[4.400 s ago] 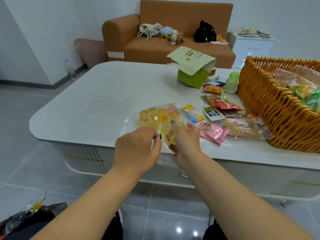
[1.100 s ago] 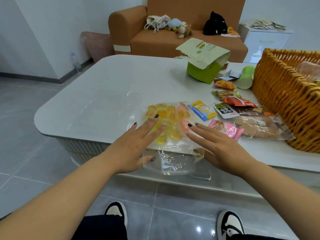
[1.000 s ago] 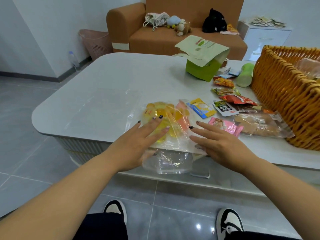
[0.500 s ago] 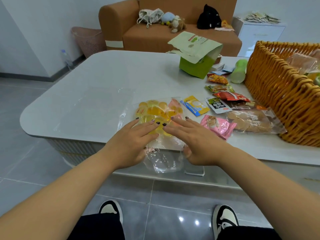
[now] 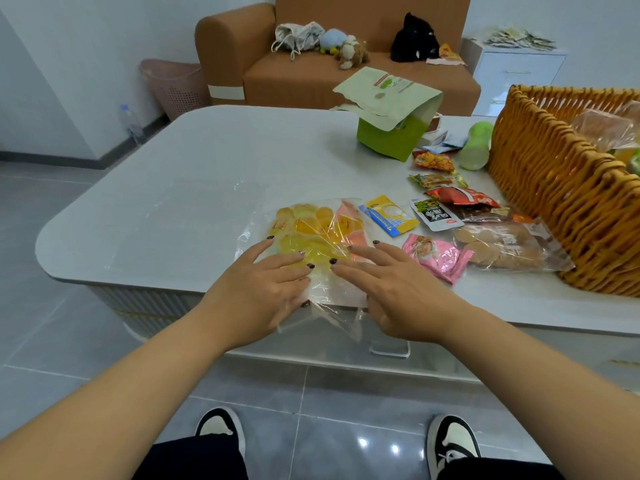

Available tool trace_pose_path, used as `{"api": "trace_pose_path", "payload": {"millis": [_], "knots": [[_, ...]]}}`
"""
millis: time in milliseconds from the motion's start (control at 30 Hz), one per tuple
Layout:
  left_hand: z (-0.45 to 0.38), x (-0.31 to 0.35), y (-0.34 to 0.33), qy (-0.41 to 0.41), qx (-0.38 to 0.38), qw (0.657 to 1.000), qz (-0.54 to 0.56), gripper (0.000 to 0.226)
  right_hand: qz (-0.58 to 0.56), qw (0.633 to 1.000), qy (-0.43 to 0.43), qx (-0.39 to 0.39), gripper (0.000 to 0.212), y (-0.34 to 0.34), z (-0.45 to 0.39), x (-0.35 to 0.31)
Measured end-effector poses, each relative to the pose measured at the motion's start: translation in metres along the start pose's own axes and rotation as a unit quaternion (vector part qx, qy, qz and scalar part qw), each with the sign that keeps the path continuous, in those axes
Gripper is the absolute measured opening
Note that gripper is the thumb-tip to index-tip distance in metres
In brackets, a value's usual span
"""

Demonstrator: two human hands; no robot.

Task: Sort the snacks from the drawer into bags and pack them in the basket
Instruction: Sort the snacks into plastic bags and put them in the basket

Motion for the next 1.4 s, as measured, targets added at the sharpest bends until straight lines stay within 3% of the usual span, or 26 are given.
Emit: {"api": "trace_pose_path", "payload": {"millis": [133, 267, 400, 533, 633, 733, 833, 967, 1100, 1200, 1400], "knots": [[0.009, -0.012, -0.004, 0.022, -0.019, 0.997, 0.077, 0.051, -0.151, 0.986, -0.008, 0.065, 0.025, 0.011, 0.010, 0.016], [0.021, -0.025, 0.009, 0.061, 0.043, 0.980, 0.182, 0.049, -0.225, 0.967, -0.032, 0.116, 0.034, 0.019, 0.027, 0.039], [0.036, -0.017, 0.004, 0.060, 0.048, 0.975, 0.209, 0.035, -0.154, 0.983, -0.001, 0.096, 0.033, 0.000, 0.039, 0.031], [0.046, -0.023, 0.002, 0.077, 0.047, 0.969, 0.232, 0.032, -0.147, 0.981, 0.030, 0.124, 0.036, 0.001, 0.045, 0.014], [0.052, -0.038, 0.000, 0.172, 0.040, 0.938, 0.299, 0.029, -0.229, 0.960, -0.046, 0.155, 0.029, 0.004, 0.048, 0.024], [0.055, -0.055, -0.004, 0.296, 0.028, 0.886, 0.357, 0.018, -0.363, 0.894, -0.185, 0.186, 0.021, 0.005, 0.048, 0.045], [0.053, -0.065, -0.008, 0.372, 0.021, 0.841, 0.393, 0.017, -0.399, 0.861, -0.252, 0.187, 0.019, 0.004, 0.043, 0.054], [0.046, -0.066, -0.008, 0.409, 0.031, 0.836, 0.364, 0.017, -0.398, 0.843, -0.287, 0.221, 0.017, 0.003, 0.036, 0.055], [0.047, -0.068, -0.010, 0.479, 0.048, 0.801, 0.355, 0.018, -0.364, 0.833, -0.320, 0.269, 0.020, 0.011, 0.034, 0.052], [0.043, -0.067, -0.003, 0.490, 0.063, 0.803, 0.335, 0.021, -0.327, 0.843, -0.314, 0.288, 0.020, 0.022, 0.029, 0.049], [0.035, -0.066, -0.014, 0.514, 0.010, 0.797, 0.317, 0.020, -0.330, 0.819, -0.383, 0.272, 0.022, 0.013, 0.025, 0.062]]}}
Point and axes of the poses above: each hand's wrist, its own z-axis away from the middle knuckle, its own y-axis out of the back of the hand, x = y × z, the point moved 9 cm from there along -z, towards the middle knuckle, and after that the axes turned 9 degrees about -z, right-handed, at the moved point
